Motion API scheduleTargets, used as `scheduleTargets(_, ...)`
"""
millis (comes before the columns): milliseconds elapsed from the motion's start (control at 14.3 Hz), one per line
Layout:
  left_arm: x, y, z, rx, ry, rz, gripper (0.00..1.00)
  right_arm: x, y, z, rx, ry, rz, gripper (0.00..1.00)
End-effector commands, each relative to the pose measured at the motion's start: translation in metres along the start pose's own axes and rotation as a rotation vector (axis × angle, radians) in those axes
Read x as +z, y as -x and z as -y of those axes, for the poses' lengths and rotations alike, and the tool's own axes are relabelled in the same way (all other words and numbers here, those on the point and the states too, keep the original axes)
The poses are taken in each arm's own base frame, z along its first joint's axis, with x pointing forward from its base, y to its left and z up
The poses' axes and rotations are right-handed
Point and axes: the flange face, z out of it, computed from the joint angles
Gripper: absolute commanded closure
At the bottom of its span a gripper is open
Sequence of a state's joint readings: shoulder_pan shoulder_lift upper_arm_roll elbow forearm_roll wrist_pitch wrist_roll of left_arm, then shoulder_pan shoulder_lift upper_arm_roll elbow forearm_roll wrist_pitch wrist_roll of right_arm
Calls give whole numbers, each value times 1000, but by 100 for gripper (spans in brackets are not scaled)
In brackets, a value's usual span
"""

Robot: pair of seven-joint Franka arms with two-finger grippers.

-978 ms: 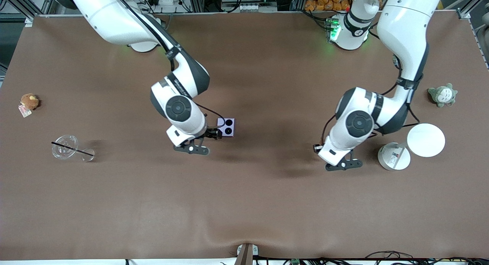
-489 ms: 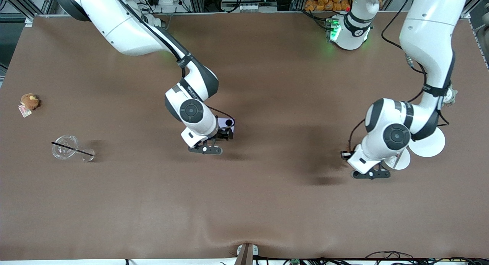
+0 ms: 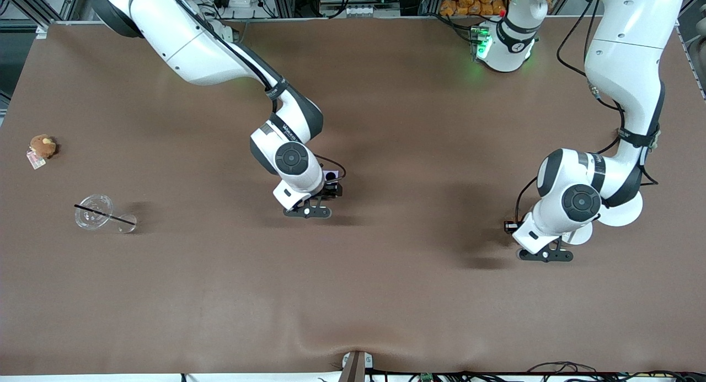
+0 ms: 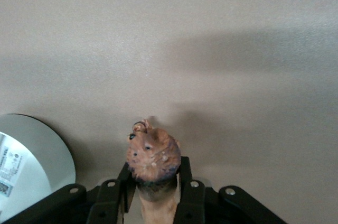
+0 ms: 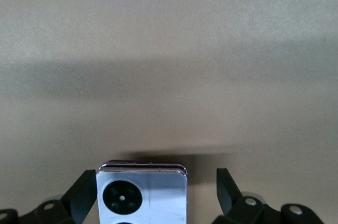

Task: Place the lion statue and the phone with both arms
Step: 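Carry the lion toward the lamp while the right gripper grasps the phone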

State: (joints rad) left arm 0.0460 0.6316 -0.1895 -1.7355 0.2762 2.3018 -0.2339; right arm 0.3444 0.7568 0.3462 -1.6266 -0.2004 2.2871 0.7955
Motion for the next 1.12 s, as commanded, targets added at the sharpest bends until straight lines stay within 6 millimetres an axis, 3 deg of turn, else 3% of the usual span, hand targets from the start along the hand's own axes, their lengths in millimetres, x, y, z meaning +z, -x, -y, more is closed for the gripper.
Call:
scheduleTargets(0,5,-1,18,25,-5,-10,100,5,1,8,26,-4,-21,0)
scheduleTargets(419,9,0,22,30,-2,-8,100,16,5,14,37,-11,-18,0)
scheduleTargets(489,12,1,25,20,5,-7,88,17,7,14,35,-10,-17,0)
scheduleTargets(629,11,2,26,12,11,-10,13,19,9,14,33,-4,-11,0)
scheduleTargets(699,8,3,25,11,10,-12,0,23,10,13,35,0,-5,0)
scheduleTargets(909,-9,2,26,9,5,-30,0,28,15,12,46,13,1,0)
scheduleTargets(1048,-31,2,26,3,-2,-52,0,31,17,12,39,20,2,0)
